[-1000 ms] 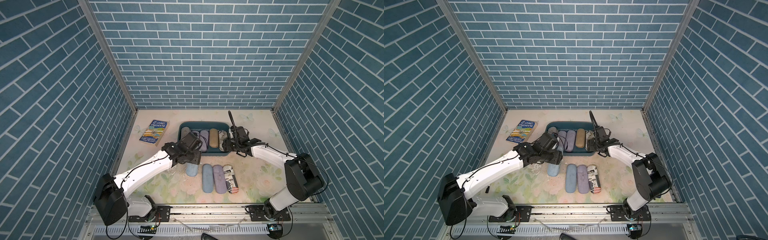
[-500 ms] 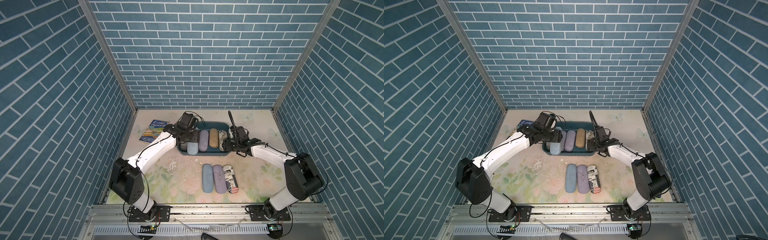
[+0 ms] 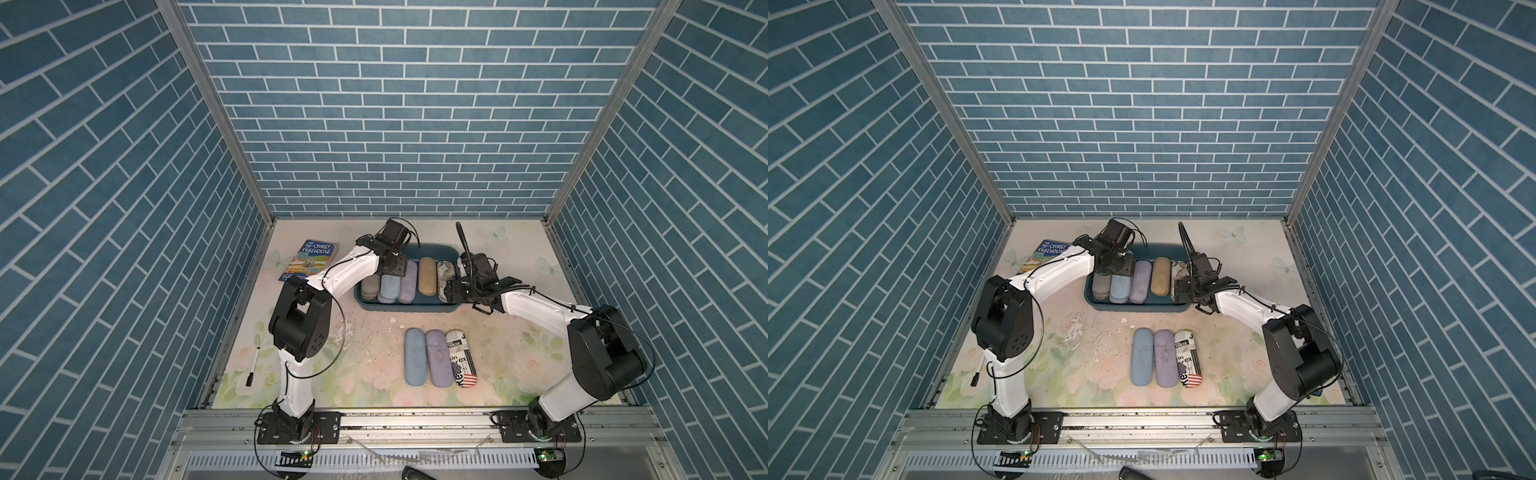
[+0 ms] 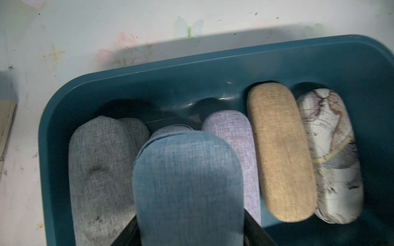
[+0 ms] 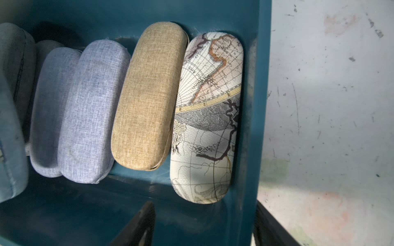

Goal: Put the glasses cases into the storage boxes
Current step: Place the glasses case in the storage box.

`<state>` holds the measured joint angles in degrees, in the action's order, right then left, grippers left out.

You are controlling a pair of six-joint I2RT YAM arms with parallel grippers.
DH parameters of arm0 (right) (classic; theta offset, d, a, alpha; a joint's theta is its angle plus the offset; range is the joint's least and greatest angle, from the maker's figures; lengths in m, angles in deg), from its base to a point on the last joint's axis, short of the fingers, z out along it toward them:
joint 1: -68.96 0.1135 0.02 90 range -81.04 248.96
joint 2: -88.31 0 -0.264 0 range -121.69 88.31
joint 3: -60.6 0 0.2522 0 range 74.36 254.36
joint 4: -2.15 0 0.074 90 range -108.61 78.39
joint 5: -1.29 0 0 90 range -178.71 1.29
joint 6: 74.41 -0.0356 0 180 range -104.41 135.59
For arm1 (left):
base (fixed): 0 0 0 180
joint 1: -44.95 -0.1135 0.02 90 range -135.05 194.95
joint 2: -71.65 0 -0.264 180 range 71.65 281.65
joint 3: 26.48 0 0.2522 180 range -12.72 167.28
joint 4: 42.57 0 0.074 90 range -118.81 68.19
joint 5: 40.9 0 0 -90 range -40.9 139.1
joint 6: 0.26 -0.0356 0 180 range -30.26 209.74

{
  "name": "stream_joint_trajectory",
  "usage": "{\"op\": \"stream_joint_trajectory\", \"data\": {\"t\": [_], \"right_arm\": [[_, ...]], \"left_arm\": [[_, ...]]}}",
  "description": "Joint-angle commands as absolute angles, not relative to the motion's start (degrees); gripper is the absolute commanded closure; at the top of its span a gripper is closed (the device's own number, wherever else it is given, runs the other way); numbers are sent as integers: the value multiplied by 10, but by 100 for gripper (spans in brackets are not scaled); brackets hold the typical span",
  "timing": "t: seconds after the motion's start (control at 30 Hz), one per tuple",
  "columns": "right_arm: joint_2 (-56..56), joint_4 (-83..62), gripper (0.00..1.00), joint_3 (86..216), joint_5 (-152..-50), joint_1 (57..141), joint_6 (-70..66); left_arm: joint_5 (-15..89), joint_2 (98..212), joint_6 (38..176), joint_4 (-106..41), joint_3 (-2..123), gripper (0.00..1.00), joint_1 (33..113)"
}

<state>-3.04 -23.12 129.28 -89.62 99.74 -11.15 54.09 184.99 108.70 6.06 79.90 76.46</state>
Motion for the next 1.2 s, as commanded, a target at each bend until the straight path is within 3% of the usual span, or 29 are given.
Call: {"op": "stream_joint_trajectory", "data": {"t": [0.0, 0.27, 0.77, 1.17], "right_arm": [[-44, -236, 29, 1306, -897, 997, -118], [-60, -237, 29, 1316, -900, 997, -118], [-34, -261, 29, 1316, -901, 997, -117], [43, -309, 28, 1280, -902, 1000, -117]], "left_arm": [[577, 1866, 1068, 74, 826, 35, 760], [600, 1894, 1066, 77, 835, 35, 761], [607, 1912, 1071, 84, 848, 25, 757], [579, 1833, 1083, 59, 825, 21, 758]]}}
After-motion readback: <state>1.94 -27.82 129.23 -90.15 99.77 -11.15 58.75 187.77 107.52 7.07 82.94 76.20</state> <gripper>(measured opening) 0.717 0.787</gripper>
